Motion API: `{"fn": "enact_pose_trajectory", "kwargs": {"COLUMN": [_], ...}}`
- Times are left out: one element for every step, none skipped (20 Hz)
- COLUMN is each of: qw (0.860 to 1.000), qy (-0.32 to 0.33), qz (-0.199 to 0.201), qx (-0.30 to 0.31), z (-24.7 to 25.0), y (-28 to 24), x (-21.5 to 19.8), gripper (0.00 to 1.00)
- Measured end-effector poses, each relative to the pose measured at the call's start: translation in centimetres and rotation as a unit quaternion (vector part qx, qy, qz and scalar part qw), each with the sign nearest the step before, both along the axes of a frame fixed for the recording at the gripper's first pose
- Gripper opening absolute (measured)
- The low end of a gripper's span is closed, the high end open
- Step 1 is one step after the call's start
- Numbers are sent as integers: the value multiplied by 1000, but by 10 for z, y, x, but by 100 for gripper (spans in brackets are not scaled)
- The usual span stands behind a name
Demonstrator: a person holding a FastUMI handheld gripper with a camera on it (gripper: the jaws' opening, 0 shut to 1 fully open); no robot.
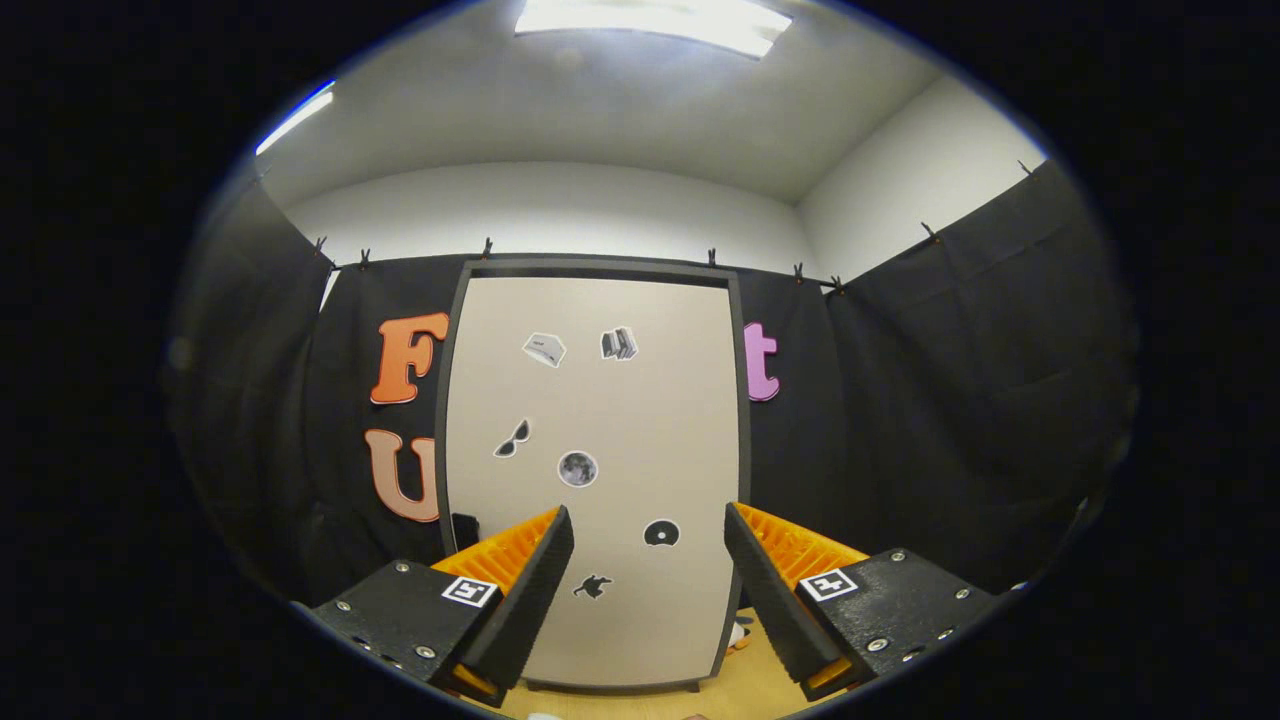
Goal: Open the shoe cabinet door, grab the shoes and put them into the shoe cabinet, then close the shoe cabinet door.
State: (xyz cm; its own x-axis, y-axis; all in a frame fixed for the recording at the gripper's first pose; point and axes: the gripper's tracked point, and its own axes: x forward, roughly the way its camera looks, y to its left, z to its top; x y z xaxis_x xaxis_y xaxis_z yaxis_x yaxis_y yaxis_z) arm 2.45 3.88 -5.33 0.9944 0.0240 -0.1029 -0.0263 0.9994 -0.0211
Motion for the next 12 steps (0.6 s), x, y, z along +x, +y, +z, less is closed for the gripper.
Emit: {"fn": "enact_pose_trajectory", "kwargs": {"qw": [1000,1000,999,999,998,996,994,992,990,989,988,987], "qy": [8,14,22,30,40,52,66,80,94,101,110,118], "qz": [9,18,28,39,52,67,81,95,102,106,107,108], "qx": [5,8,11,13,15,18,20,22,22,23,24,26], "z": [-7,-13,-21,-31,-41,-52,-65,-78,-90,-101,-110,-120], "y": [10,20,30,44,57,73,89,105,117,129,138,147], "x": [3,6,8,10,12,14,17,20,25,32,37,44], "gripper": [94,94,94,94,94,94,94,94,94,94,94,93]}}
